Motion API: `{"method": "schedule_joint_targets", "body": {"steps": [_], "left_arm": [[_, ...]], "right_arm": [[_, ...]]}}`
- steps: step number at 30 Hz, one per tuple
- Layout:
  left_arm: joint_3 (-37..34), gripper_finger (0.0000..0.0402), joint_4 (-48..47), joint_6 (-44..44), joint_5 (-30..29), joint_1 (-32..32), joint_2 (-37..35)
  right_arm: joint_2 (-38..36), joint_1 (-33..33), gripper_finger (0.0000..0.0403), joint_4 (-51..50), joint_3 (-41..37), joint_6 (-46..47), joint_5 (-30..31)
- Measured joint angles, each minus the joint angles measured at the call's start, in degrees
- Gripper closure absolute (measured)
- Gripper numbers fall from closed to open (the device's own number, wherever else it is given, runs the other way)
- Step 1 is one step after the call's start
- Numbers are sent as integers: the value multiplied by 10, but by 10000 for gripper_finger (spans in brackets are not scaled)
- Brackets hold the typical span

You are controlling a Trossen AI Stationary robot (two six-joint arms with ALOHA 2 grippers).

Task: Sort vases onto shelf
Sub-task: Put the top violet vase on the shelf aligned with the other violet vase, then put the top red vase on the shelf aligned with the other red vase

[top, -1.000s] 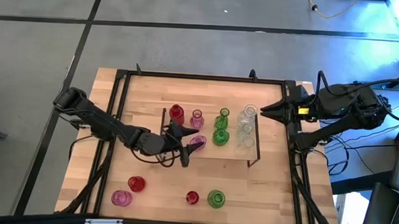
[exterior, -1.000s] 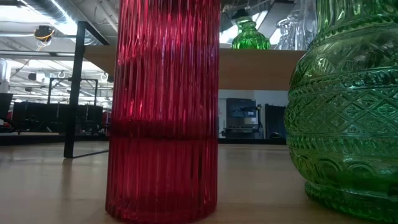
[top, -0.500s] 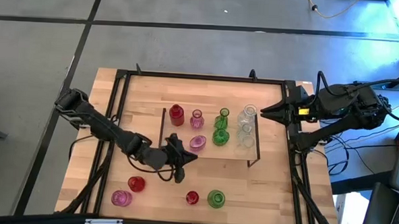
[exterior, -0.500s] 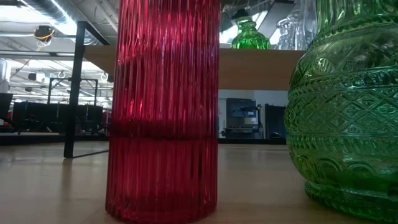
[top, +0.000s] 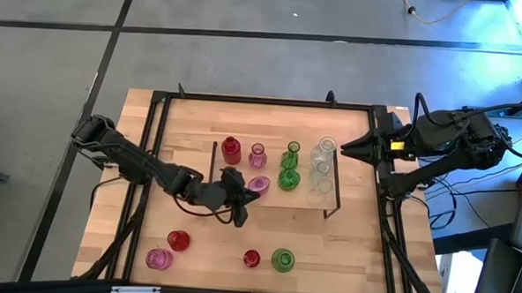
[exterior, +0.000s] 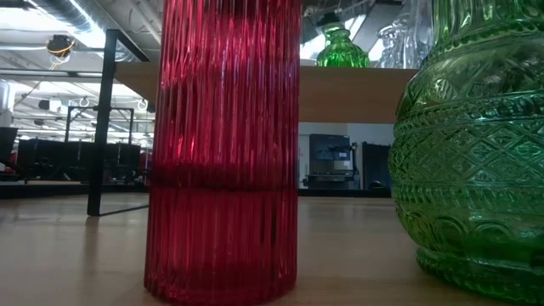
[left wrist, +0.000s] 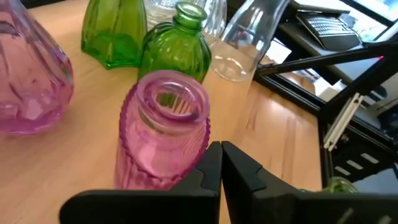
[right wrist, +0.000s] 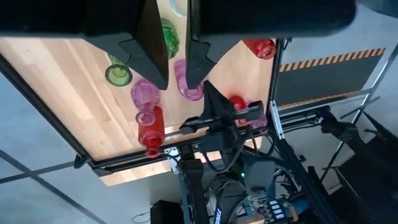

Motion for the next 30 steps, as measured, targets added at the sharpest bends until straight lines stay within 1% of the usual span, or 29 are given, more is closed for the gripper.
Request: {"method": "schedule_joint_targets", "body": {"steps": [16, 23, 27, 30], "left_arm": [[0, 401, -17, 5, -16, 25, 0], [0, 401, -39, 3, -19, 26, 0], [-1, 401, -37, 4, -21, 15, -7], [-1, 401, -37, 4, -45, -11, -35]], "right_arm": [[0, 0, 363, 0, 0, 1, -1], [0, 0, 363, 0, 0, 10, -1], [0, 0, 363, 0, 0, 11, -1], [0, 0, 363, 0, 0, 11, -1]]}}
